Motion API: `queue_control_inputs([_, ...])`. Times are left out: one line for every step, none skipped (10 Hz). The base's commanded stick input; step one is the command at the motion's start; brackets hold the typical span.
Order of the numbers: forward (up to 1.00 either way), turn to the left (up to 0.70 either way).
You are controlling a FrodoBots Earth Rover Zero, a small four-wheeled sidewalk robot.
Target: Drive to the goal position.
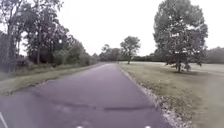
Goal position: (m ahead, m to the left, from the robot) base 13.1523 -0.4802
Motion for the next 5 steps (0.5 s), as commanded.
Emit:
queue_control_inputs([0.70, 0.00])
queue_control_inputs([0.70, 0.00])
queue_control_inputs([0.70, 0.00])
queue_control_inputs([0.70, 0.00])
queue_control_inputs([0.70, 0.00])
